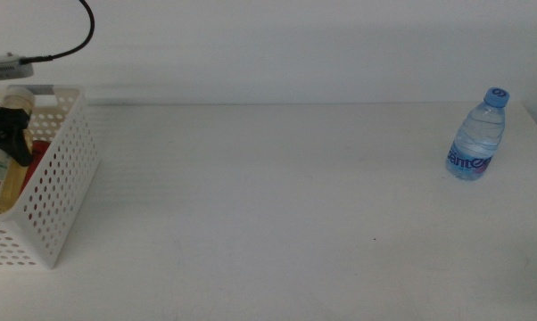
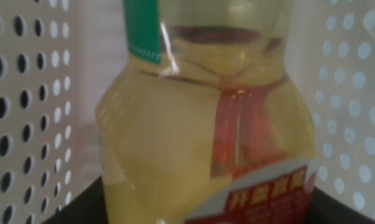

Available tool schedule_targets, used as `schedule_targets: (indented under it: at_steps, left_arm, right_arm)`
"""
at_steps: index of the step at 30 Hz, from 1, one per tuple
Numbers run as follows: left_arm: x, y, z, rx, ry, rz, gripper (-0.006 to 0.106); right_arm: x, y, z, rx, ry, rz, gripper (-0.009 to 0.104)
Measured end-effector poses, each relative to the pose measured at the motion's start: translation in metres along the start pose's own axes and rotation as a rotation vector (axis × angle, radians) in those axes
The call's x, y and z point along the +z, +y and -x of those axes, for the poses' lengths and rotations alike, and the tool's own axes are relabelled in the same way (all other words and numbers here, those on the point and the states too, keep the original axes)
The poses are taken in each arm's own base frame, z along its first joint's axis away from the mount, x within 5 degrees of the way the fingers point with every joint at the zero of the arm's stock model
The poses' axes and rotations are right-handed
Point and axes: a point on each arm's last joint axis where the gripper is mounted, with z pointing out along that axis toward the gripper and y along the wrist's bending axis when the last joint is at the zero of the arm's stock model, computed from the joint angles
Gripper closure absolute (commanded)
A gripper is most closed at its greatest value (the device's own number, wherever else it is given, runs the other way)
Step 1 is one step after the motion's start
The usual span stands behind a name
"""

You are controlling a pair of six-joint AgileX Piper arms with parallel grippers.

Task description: Use arms to grab the bottles and put them into the dustbin to the left of the table.

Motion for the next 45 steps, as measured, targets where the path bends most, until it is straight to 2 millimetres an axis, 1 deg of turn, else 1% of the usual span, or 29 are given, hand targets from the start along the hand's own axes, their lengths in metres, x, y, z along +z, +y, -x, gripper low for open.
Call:
schedule_targets:
  at_steps: [2, 3, 7, 10, 15, 18, 22, 27, 31, 34, 36, 38, 39, 41, 45]
  left_arm:
    - [0.002, 0.0, 0.0, -0.002, 0.005, -0.005, 0.071]
    - [0.003, 0.0, 0.0, -0.003, 0.007, -0.009, 0.053]
    - [0.003, 0.0, 0.001, 0.016, 0.006, -0.007, 0.01]
    - [0.002, 0.0, 0.002, 0.015, 0.003, -0.014, 0.01]
    - [-0.005, -0.002, 0.006, -0.012, -0.024, -0.014, 0.01]
    - [-0.018, -0.008, 0.008, -0.027, -0.056, -0.008, 0.01]
    - [-0.049, -0.023, 0.007, -0.008, -0.123, -0.003, 0.01]
    - [-0.089, -0.042, -0.001, 0.027, -0.204, -0.001, 0.01]
    - [-0.123, -0.066, -0.01, 0.085, -0.279, 0.004, 0.01]
    - [-0.15, -0.092, -0.023, 0.146, -0.338, -0.005, 0.01]
    - [-0.165, -0.111, -0.039, 0.189, -0.366, -0.022, 0.01]
    - [-0.175, -0.133, -0.058, 0.24, -0.414, -0.055, 0.01]
    - [-0.178, -0.141, -0.065, 0.258, -0.447, -0.067, 0.01]
    - [-0.183, -0.158, -0.086, 0.298, -0.513, -0.095, 0.01]
    - [-0.185, -0.18, -0.128, 0.36, -0.635, -0.141, 0.01]
  right_arm:
    - [0.0, 0.0, 0.0, 0.0, 0.0, 0.0, 0.023]
    - [0.0, 0.0, 0.0, 0.0, 0.0, 0.0, 0.023]
    - [0.0, 0.0, 0.0, 0.0, 0.0, 0.0, 0.023]
    - [0.0, 0.0, 0.0, 0.0, 0.0, 0.0, 0.023]
    - [0.0, 0.0, 0.0, 0.0, 0.0, 0.0, 0.023]
    - [0.0, 0.0, 0.0, 0.0, 0.0, 0.0, 0.023]
    - [0.0, 0.0, 0.0, 0.0, 0.0, 0.0, 0.023]
    - [0.0, 0.0, 0.0, 0.0, 0.0, 0.0, 0.023]
    - [0.0, 0.0, 0.0, 0.0, 0.0, 0.0, 0.023]
    - [0.0, 0.0, 0.0, 0.0, 0.0, 0.0, 0.023]
    - [0.0, 0.0, 0.0, 0.0, 0.0, 0.0, 0.023]
    - [0.0, 0.0, 0.0, 0.0, 0.0, 0.0, 0.023]
    - [0.0, 0.0, 0.0, 0.0, 0.0, 0.0, 0.023]
    - [0.0, 0.0, 0.0, 0.0, 0.0, 0.0, 0.023]
    - [0.0, 0.0, 0.0, 0.0, 0.0, 0.0, 0.023]
